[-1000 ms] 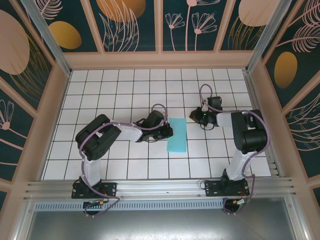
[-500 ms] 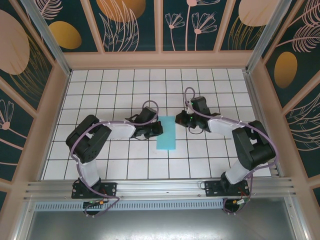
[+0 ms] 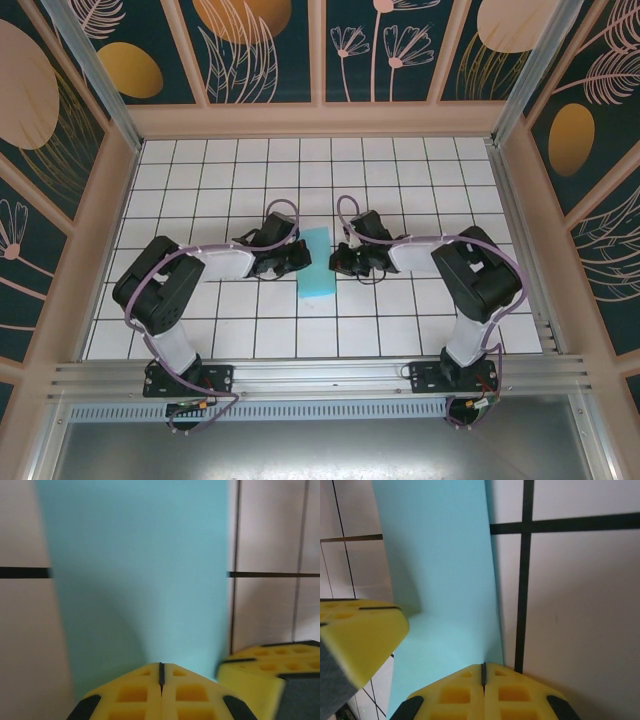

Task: Fold a paper plane with a square sheet of paper (pick it up from the middle)
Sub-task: Move the square sheet of paper to the center of the table, then fold the square sheet of paper in half at the center of the table.

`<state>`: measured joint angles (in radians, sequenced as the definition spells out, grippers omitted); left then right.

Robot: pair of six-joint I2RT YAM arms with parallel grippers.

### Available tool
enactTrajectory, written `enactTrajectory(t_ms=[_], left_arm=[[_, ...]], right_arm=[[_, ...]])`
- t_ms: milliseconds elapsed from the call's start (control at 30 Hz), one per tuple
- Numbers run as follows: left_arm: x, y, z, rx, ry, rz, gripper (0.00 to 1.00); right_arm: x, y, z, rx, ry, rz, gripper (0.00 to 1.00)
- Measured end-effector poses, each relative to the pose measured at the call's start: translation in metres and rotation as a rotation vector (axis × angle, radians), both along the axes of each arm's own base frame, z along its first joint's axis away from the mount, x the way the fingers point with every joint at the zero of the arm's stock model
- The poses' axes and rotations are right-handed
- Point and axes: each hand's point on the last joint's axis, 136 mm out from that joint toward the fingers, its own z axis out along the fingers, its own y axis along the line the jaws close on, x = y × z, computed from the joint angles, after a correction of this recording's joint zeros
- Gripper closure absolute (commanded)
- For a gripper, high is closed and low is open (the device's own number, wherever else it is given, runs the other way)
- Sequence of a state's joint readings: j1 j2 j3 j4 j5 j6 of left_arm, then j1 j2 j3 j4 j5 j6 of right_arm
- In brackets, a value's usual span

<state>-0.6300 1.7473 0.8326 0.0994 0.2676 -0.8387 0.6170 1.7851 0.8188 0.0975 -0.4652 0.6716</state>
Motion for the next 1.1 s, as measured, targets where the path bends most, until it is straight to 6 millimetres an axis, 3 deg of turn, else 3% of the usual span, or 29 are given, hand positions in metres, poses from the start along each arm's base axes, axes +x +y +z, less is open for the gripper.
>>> enactTrajectory(t_ms=[233,333,500,867,1100], left_arm=[[0.016,-0.027,0.027,-0.101,-0.043,-0.051,1.00],[0.023,-0.032,0.019,-0.092,-0.033,-0.050,1.00],[0.017,-0.024,-0.013,-0.027,0.033,-0.043,1.00],[0.021,-0.022,-0.014,-0.007,0.022,-0.038,1.00],[0.021,-0.023,-0.014,-0.004,0.019,-0.044,1.00]], right_arm=[[0.001,0.002,0.000,-0.006,-0.003,0.017,1.00],[0.002,0.002,0.001,-0.014,-0.010,0.033,1.00],[0.001,0.004,0.003,-0.008,-0.020,0.061,1.00],[-0.011,0.011,0.003,0.007,-0.012,0.114,1.00],[-0.042,-0.001,-0.001,-0.017,0.019,0.136,1.00]])
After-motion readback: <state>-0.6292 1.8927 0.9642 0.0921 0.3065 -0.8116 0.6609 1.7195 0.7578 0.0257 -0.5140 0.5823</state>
